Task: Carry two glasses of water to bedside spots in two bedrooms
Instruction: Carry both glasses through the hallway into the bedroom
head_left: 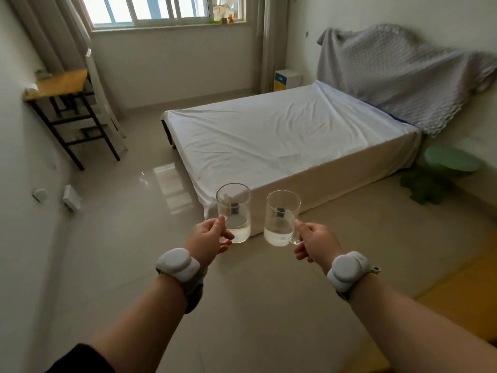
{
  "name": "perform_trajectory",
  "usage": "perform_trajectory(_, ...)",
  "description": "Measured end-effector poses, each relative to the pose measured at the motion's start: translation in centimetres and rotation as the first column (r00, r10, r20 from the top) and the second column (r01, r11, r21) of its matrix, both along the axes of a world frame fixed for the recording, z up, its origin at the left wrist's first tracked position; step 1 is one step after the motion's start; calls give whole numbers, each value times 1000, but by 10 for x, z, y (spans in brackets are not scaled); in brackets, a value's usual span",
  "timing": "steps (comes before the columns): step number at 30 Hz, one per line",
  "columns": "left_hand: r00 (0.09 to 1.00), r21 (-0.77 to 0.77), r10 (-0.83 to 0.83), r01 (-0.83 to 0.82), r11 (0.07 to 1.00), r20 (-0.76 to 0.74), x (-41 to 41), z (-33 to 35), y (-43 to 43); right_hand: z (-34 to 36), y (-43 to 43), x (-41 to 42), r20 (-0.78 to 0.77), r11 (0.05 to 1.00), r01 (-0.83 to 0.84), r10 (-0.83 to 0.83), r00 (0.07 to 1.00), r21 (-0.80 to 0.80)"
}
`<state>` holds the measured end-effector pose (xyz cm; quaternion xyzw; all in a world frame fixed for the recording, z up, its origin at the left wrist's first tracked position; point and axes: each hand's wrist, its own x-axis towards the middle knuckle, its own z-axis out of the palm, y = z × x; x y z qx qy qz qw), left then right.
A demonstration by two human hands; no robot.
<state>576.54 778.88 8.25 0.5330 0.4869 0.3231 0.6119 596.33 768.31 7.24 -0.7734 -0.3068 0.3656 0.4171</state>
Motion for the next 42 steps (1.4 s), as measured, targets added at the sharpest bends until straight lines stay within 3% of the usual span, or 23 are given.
perform_trajectory(9, 987, -17, -159, 159, 987, 13, 101, -21, 126, -9, 90, 82, 15, 992, 122, -122, 992, -9)
perform_trajectory(19, 898, 12, -432, 434, 901, -81, 243, -31, 243, -9, 159, 173, -27, 923, 381, -383, 923, -49)
perform_trajectory(28, 811, 5, -568, 574, 819, -142, 396, -46, 265, -17, 166, 297, -47, 851, 523, -525, 850, -47)
perform_trajectory(42, 781, -22, -611, 614, 789, -126, 631, -48, 268, -16, 167, 523, -35, 850, 524, -526, 850, -41)
